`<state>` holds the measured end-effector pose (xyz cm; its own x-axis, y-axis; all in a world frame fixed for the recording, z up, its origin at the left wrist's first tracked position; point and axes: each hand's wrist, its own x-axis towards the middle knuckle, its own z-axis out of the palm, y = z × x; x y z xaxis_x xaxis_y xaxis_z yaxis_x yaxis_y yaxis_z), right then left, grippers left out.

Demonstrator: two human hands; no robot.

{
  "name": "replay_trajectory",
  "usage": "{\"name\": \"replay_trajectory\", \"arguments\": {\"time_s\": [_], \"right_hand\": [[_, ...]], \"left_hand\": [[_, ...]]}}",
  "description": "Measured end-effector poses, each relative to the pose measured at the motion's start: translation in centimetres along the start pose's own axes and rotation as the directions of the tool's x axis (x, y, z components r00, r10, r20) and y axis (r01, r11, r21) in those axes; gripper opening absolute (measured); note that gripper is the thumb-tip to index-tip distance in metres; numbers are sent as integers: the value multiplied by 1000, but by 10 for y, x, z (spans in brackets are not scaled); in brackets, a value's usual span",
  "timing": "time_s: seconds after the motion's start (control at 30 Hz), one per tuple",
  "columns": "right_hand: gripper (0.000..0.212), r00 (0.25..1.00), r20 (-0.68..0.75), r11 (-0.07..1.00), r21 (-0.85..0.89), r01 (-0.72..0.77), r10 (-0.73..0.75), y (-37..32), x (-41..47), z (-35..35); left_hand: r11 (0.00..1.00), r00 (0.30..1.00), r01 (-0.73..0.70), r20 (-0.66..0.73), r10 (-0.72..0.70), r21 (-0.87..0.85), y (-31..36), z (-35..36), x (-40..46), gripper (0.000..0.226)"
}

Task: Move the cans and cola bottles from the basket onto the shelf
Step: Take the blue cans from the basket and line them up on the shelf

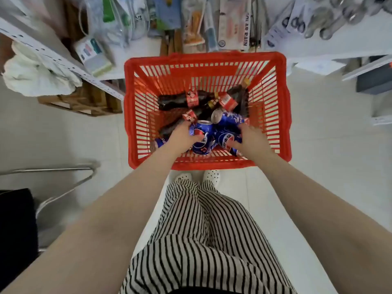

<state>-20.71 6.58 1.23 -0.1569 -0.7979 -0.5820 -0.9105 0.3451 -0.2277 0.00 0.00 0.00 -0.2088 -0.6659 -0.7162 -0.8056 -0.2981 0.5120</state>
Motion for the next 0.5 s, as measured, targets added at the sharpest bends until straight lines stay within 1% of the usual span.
{"name": "replay_trajectory", "arguments": {"time_s": [0.07, 0.13, 0.3, 0.4, 0.5], "right_hand": [[71, 999, 1, 998, -55, -32, 32, 0, 7, 5], [73, 998, 0, 993, -100, -68, 69, -1, 8, 10], [73, 996, 3, 980, -176, -91, 93, -6, 10, 16], [68, 994, 16, 978, -179, -105, 110, -10, 12, 16], [61, 994, 3, 979, -172, -106, 109, -13, 13, 13]], "left_hand": [[1000, 1000, 5, 5, -5, -7, -2, 9, 13, 58], [999, 999, 30, 16, -30, -29, -5, 18, 25, 59], [998, 998, 55, 7, -55, 16, -13, 31, 46, 76], [997, 998, 69, -6, -69, 38, -13, 35, 50, 80], [998, 997, 69, -41, -69, 13, -13, 37, 49, 78]]}}
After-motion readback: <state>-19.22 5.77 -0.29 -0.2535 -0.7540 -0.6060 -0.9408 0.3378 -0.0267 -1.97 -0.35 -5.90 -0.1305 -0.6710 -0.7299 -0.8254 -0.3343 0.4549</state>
